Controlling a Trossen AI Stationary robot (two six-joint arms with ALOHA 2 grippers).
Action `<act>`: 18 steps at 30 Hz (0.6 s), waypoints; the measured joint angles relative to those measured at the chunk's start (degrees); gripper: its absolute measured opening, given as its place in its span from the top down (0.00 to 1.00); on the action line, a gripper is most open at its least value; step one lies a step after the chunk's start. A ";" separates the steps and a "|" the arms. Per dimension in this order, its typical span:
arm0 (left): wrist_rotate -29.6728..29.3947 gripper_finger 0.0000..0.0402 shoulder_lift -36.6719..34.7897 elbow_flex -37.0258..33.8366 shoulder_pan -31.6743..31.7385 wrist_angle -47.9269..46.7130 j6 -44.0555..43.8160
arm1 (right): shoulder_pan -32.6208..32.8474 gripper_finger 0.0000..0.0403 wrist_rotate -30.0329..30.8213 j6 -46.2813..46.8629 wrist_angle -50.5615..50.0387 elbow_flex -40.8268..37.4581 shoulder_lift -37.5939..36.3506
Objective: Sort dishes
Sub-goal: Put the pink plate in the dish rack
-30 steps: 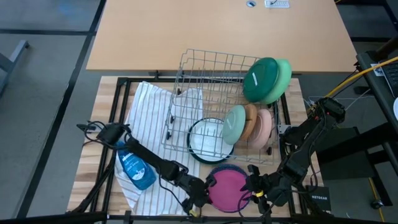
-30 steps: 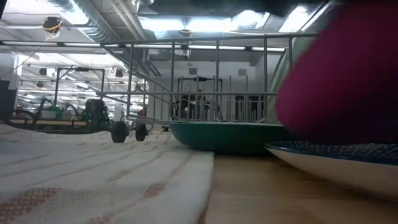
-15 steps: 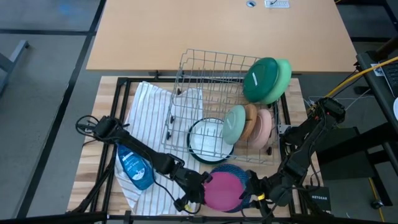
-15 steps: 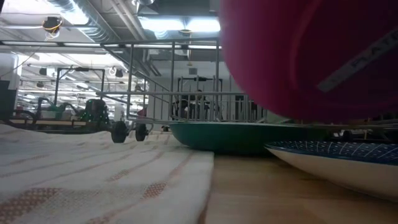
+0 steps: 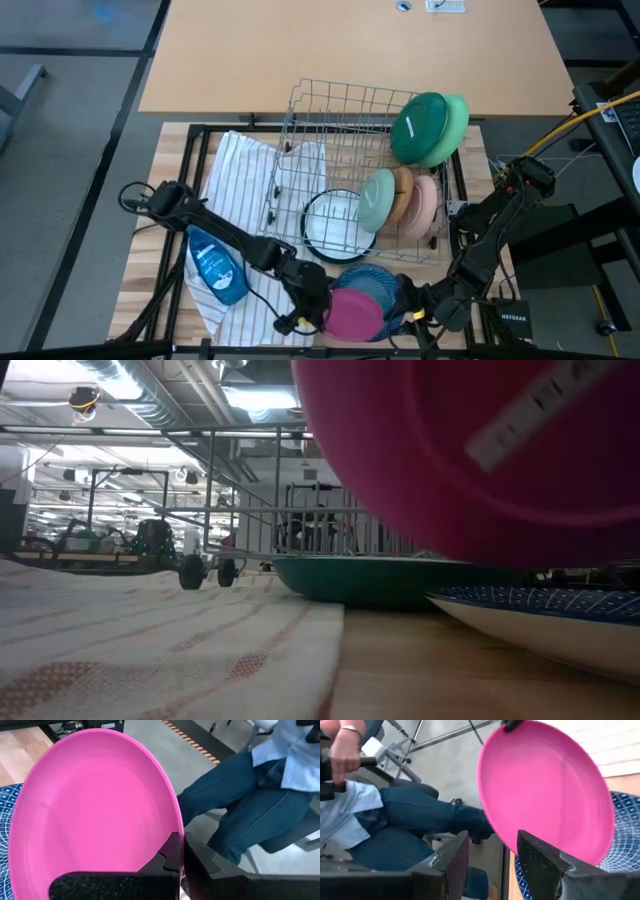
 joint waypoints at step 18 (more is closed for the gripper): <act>5.19 1.00 -6.47 0.00 2.66 -1.93 -1.37 | -0.11 0.58 3.91 -17.39 9.08 0.00 3.53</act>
